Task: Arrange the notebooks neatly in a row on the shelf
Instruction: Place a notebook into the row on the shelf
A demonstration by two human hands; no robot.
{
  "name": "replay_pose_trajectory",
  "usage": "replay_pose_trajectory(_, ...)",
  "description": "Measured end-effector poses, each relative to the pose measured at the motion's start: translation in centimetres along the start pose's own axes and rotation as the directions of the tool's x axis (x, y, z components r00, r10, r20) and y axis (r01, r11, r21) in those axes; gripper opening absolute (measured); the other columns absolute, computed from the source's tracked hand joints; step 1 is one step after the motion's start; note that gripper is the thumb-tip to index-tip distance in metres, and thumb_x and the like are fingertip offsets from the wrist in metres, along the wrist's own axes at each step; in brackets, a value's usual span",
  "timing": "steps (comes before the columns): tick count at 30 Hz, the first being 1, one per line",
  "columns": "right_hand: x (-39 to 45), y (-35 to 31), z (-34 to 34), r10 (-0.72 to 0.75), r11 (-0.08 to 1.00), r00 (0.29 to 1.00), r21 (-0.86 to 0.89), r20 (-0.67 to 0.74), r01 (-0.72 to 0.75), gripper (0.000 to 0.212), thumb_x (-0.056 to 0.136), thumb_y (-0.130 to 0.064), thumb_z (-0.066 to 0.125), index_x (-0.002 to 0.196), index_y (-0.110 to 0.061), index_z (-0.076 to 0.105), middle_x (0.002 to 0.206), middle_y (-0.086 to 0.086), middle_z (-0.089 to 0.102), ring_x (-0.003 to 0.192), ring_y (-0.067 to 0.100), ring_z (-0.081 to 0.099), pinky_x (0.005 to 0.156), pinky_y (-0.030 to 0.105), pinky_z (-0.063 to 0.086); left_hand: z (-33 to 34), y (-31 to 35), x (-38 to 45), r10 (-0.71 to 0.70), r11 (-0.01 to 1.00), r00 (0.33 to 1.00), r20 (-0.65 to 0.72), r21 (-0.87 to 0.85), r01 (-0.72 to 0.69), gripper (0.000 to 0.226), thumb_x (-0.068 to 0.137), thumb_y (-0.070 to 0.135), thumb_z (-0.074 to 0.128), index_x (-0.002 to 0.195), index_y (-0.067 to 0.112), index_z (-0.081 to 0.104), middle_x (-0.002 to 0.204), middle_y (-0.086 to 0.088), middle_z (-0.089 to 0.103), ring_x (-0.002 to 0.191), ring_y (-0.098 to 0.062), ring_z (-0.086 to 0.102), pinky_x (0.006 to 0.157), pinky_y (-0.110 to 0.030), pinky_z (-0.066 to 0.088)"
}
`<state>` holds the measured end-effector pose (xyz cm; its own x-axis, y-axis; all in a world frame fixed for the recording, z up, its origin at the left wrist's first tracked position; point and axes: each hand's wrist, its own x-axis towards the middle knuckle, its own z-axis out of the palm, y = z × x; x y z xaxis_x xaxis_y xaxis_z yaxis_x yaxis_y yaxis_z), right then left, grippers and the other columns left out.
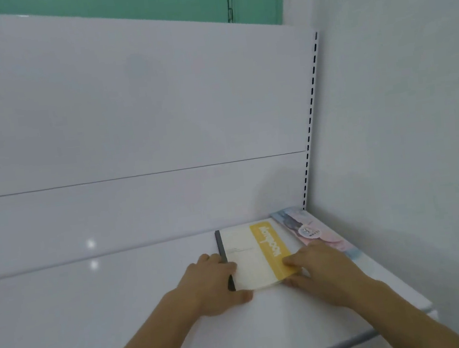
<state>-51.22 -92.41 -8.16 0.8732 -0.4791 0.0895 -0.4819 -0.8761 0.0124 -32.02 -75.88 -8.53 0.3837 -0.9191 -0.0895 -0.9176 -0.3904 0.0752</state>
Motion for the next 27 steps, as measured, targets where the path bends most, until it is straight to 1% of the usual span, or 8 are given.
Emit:
replay_pose_trajectory(6,2.0,1.7,0.0,-0.095,0.992,0.995,-0.079,0.037,0.097,0.044,0.087,-0.063,0.045,0.115,-0.032,0.060,0.107,-0.002,0.060,0.109,0.022,0.048,0.089,0.037,0.038,0.4,0.8,0.6,-0.084,0.990,0.994,-0.066,-0.117,0.076,0.058,0.087,0.063,0.057,0.122,0.016,0.058,0.122,-0.001,0.058,0.117,-0.024,0.053,0.099,-0.039,0.045)
replay_pose_trajectory(8,2.6,2.3,0.1,-0.138,0.984,0.990,-0.109,0.030,0.140,0.041,0.087,-0.064,0.043,0.107,-0.032,0.060,0.102,-0.001,0.061,0.105,0.022,0.049,0.086,0.037,0.035,0.6,1.0,0.9,-0.087,0.987,0.992,-0.091,-0.145,0.073,0.052,0.087,0.061,0.059,0.112,0.015,0.060,0.116,-0.002,0.062,0.108,-0.023,0.057,0.094,-0.038,0.048)
replay_pose_trajectory(13,4.3,3.8,0.7,-0.201,0.969,0.979,-0.141,0.038,0.205,0.052,0.082,-0.071,0.032,0.101,-0.032,0.061,0.090,-0.002,0.059,0.096,0.022,0.051,0.084,0.034,0.037,0.8,1.2,1.3,-0.090,0.993,0.986,-0.141,-0.093,0.077,0.045,0.088,0.061,0.056,0.095,0.017,0.057,0.099,0.000,0.063,0.094,-0.022,0.059,0.083,-0.035,0.049)
replay_pose_trajectory(15,4.7,4.1,0.9,-0.196,0.975,0.979,-0.100,0.048,0.200,0.057,0.078,-0.072,0.027,0.101,-0.033,0.062,0.090,-0.004,0.058,0.095,0.020,0.052,0.086,0.034,0.040,0.7,1.2,1.4,-0.097,0.993,0.982,-0.161,-0.081,0.085,0.046,0.088,0.062,0.055,0.098,0.017,0.057,0.098,0.000,0.063,0.093,-0.022,0.059,0.079,-0.033,0.047)
replay_pose_trajectory(17,4.9,4.2,0.7,-0.186,0.979,0.981,-0.076,0.058,0.190,0.053,0.078,-0.071,0.033,0.101,-0.032,0.061,0.092,-0.004,0.058,0.095,0.019,0.052,0.087,0.034,0.041,0.8,1.1,1.6,-0.104,0.989,0.980,-0.170,-0.126,0.084,0.050,0.087,0.062,0.056,0.111,0.018,0.057,0.106,-0.001,0.062,0.099,-0.022,0.058,0.085,-0.034,0.048)
replay_pose_trajectory(20,5.1,3.9,0.2,-0.190,0.981,0.979,-0.011,0.067,0.191,0.038,0.075,-0.067,0.042,0.076,-0.030,0.050,0.082,-0.004,0.053,0.088,0.019,0.052,0.081,0.034,0.042,0.9,0.9,1.8,-0.099,0.972,0.981,-0.166,-0.227,0.060,0.055,0.087,0.056,0.062,0.125,0.016,0.055,0.119,-0.001,0.061,0.109,-0.020,0.056,0.094,-0.034,0.047)
replay_pose_trajectory(22,5.1,3.9,0.0,-0.190,0.982,0.979,0.023,0.071,0.189,0.039,0.073,-0.064,0.046,0.072,-0.025,0.049,0.080,-0.004,0.054,0.085,0.017,0.052,0.080,0.035,0.044,0.9,0.7,1.8,-0.083,0.970,0.984,-0.156,-0.240,0.043,0.056,0.089,0.052,0.062,0.130,0.015,0.054,0.126,0.000,0.059,0.117,-0.020,0.053,0.098,-0.033,0.045)
replay_pose_trajectory(27,5.5,3.9,0.0,-0.190,0.978,0.980,0.095,0.061,0.184,0.036,0.070,-0.058,0.050,0.067,-0.023,0.048,0.074,-0.006,0.054,0.077,0.015,0.054,0.074,0.039,0.048,1.1,0.2,2.0,-0.092,0.986,0.986,-0.140,-0.151,0.071,0.043,0.088,0.059,0.056,0.111,0.023,0.060,0.107,0.004,0.064,0.101,-0.018,0.057,0.087,-0.035,0.049)
